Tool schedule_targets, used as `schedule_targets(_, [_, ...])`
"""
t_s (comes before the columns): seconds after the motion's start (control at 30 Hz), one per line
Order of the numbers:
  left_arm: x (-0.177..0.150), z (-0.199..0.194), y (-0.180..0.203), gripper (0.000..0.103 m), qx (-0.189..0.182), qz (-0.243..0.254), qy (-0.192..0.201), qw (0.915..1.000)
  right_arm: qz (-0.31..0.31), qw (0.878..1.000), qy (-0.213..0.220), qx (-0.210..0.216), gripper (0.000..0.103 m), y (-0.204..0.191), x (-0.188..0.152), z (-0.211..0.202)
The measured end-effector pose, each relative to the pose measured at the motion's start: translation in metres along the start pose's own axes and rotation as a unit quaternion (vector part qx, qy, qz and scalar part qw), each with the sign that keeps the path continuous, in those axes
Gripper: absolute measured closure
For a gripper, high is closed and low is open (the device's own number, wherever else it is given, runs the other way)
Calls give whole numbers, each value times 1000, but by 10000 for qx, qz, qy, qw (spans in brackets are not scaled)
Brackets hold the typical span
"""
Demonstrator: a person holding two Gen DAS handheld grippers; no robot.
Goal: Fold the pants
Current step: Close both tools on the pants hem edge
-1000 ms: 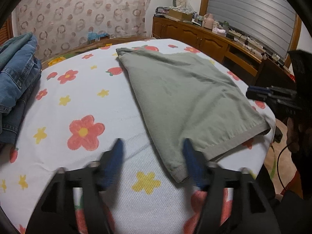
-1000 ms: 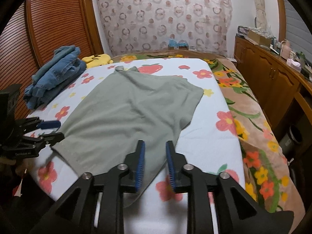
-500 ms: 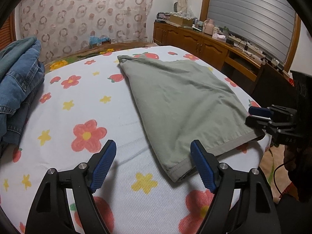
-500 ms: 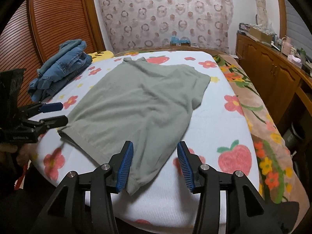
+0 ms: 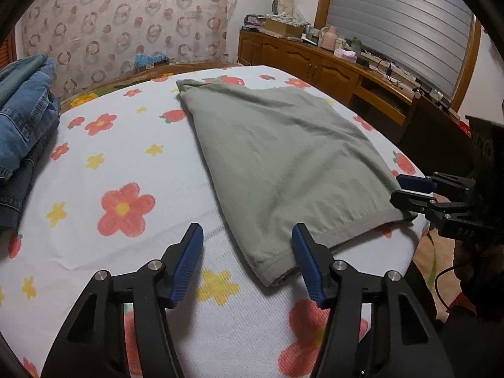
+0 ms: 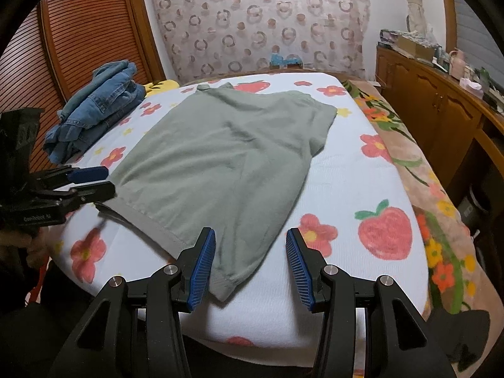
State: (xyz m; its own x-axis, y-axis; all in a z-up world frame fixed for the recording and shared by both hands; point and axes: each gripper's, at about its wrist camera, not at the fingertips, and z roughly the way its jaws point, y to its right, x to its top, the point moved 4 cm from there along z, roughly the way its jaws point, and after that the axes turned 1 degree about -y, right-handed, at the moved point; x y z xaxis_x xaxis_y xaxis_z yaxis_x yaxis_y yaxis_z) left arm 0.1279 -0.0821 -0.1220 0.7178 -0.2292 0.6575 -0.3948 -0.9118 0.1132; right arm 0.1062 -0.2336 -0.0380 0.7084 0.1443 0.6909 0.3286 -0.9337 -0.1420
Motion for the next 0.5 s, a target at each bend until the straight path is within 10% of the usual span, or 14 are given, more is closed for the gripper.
schedule_targets(0.5, [-5, 1, 5, 64, -222, -40, -20, 9997, -24, 9998, 29, 195, 54, -9, -3, 3])
